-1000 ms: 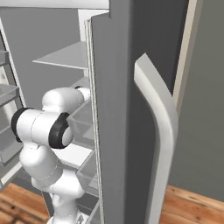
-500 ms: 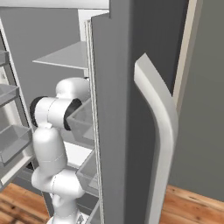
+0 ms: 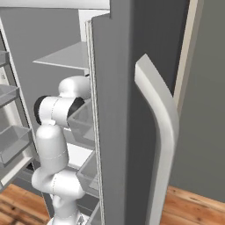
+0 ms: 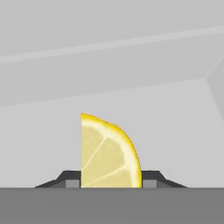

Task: Place the lemon wedge in the correct fridge rack based on whether it is a fruit or vegetable. Finally, close the fridge door.

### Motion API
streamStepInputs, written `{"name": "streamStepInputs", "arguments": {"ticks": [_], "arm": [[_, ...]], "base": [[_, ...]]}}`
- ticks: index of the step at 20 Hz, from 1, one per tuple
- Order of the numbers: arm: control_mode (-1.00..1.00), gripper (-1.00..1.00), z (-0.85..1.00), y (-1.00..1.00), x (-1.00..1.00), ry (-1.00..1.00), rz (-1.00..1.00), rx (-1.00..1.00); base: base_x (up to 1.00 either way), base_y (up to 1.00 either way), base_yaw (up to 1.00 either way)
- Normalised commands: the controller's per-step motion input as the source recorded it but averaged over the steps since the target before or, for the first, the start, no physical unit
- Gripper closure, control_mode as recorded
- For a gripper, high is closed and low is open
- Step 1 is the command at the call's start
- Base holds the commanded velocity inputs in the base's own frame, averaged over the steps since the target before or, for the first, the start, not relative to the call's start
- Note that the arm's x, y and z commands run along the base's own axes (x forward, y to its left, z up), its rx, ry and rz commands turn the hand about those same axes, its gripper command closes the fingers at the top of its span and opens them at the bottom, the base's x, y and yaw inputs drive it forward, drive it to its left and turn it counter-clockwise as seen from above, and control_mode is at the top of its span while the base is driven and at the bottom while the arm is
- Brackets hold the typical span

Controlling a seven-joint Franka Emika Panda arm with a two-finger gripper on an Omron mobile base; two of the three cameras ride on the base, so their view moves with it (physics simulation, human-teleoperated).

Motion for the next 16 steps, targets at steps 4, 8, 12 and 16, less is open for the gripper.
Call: {"name": "streamStepInputs", "arguments": {"ticks": [4,8,12,16], "arm": [[-1.00,-1.00,-0.46,0.00,-0.06,0.00,0.01,0.00],[-1.00,-1.00,-0.34,0.00,-0.16,0.00,0.00,0.00],[-1.00,-1.00,-0.20,0.00,-0.32,0.00,0.00,0.00],[-1.00,-1.00,-0.15,0.00,-0.53,0.00,0.00,0.00]], "base": [[0.00,0.00,0.00],[0.00,0.00,0.00],[0.00,0.00,0.00],[0.00,0.00,0.00]]}}
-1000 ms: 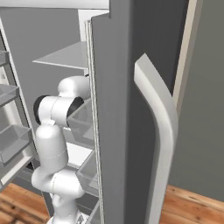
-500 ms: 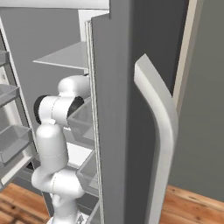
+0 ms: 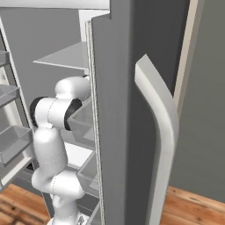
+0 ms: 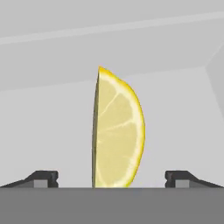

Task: Place the lemon wedge in the correct fridge rack based on whether it is a fruit or vegetable. Finally, close the fridge door.

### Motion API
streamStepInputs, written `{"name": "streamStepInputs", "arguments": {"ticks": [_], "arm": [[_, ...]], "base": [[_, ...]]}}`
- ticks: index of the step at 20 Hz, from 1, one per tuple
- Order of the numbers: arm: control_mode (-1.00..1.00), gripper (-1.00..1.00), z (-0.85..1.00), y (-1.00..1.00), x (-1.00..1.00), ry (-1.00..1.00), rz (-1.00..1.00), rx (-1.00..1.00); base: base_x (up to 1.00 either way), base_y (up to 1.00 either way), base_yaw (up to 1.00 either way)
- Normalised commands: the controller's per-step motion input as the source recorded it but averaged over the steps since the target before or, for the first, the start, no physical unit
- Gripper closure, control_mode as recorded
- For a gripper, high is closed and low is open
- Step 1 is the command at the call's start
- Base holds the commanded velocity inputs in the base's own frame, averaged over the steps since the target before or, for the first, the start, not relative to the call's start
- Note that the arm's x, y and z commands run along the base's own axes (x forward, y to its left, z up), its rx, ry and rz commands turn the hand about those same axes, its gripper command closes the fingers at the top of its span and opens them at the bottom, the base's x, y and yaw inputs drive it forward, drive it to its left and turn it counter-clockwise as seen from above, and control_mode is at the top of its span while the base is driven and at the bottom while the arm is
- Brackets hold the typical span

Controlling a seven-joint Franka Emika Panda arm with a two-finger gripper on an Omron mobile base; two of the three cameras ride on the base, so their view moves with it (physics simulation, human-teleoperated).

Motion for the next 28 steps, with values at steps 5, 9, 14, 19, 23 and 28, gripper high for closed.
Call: {"name": "streamStepInputs", "arguments": {"ticks": [5,9,14,19,23,28], "arm": [[-1.00,-1.00,-0.22,0.00,-0.67,0.00,0.00,0.00],[-1.00,-1.00,-0.27,0.00,-0.66,0.00,0.00,0.00],[-1.00,-1.00,-0.31,0.00,-0.65,0.00,0.00,0.00],[-1.00,-1.00,-0.28,0.00,-0.73,0.00,0.00,0.00],[-1.00,-1.00,-0.05,0.07,-0.88,0.00,0.00,0.00],[-1.00,-1.00,0.00,0.18,-0.88,0.00,0.00,0.00]], "base": [[0.00,0.00,0.00],[0.00,0.00,0.00],[0.00,0.00,0.00],[0.00,0.00,0.00],[0.00,0.00,0.00],[0.00,0.00,0.00]]}}
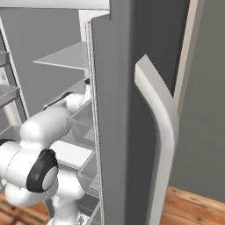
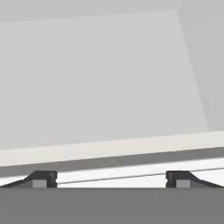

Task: Place the lemon wedge in the correct fridge rack based on whether it is a fruit or vegetable. Finally, close the fridge door.

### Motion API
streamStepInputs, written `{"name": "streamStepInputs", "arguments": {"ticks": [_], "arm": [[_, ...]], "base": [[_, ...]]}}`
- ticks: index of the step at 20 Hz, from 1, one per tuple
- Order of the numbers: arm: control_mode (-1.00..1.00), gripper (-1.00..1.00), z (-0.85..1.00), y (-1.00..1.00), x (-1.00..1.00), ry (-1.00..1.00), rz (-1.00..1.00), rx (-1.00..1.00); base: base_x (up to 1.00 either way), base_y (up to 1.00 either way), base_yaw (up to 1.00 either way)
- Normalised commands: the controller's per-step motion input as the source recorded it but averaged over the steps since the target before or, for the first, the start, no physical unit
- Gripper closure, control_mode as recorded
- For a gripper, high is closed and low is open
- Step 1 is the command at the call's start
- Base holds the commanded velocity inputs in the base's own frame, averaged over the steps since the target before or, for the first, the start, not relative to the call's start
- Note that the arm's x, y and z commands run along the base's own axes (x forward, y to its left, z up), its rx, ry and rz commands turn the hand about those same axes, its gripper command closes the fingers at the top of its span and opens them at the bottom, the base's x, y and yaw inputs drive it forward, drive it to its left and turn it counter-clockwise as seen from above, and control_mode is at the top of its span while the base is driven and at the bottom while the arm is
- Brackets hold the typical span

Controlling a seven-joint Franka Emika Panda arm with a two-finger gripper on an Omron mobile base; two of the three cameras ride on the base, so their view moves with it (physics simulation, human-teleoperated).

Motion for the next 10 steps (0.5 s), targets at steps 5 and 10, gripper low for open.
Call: {"name": "streamStepInputs", "arguments": {"ticks": [5,10], "arm": [[-1.00,-1.00,0.35,0.19,-0.89,0.00,0.00,0.00],[-1.00,-1.00,0.70,0.07,-0.92,0.00,0.00,0.00]], "base": [[0.00,0.00,0.00],[0.00,0.00,0.00]]}}
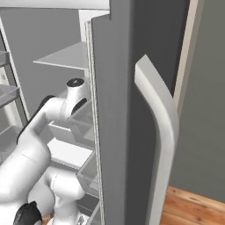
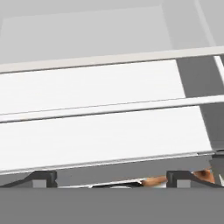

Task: Place the lemon wedge in the correct fridge rack based on whether it is a fruit or vegetable. Finally, close the fridge door.

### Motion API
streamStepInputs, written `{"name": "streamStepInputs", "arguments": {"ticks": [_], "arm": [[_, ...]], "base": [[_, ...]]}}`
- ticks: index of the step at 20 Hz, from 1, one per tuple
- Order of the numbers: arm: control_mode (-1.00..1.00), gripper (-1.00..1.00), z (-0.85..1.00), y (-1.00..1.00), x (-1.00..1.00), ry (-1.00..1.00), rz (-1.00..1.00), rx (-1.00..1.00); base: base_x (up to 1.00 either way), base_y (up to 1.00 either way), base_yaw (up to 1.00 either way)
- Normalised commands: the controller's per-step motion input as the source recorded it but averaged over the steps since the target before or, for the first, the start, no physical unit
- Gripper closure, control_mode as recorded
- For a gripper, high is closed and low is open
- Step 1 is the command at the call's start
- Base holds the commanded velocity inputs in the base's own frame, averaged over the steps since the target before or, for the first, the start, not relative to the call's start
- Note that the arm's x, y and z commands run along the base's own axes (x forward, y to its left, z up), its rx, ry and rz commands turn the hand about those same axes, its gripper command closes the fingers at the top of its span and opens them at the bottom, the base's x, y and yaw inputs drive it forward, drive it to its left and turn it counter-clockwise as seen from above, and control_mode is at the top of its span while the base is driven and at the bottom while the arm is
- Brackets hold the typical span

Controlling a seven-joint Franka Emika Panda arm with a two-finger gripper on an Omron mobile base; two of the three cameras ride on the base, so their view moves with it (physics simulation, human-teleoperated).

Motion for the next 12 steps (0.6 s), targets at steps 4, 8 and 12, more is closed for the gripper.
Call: {"name": "streamStepInputs", "arguments": {"ticks": [4,8,12], "arm": [[-1.00,-1.00,0.62,0.12,-0.84,0.05,0.00,0.04],[-1.00,-1.00,0.25,0.21,-0.70,0.07,0.00,0.03],[-1.00,-1.00,0.00,0.36,-0.46,0.06,0.00,0.00]], "base": [[0.00,0.00,0.00],[0.00,0.00,0.00],[0.00,0.00,0.00]]}}
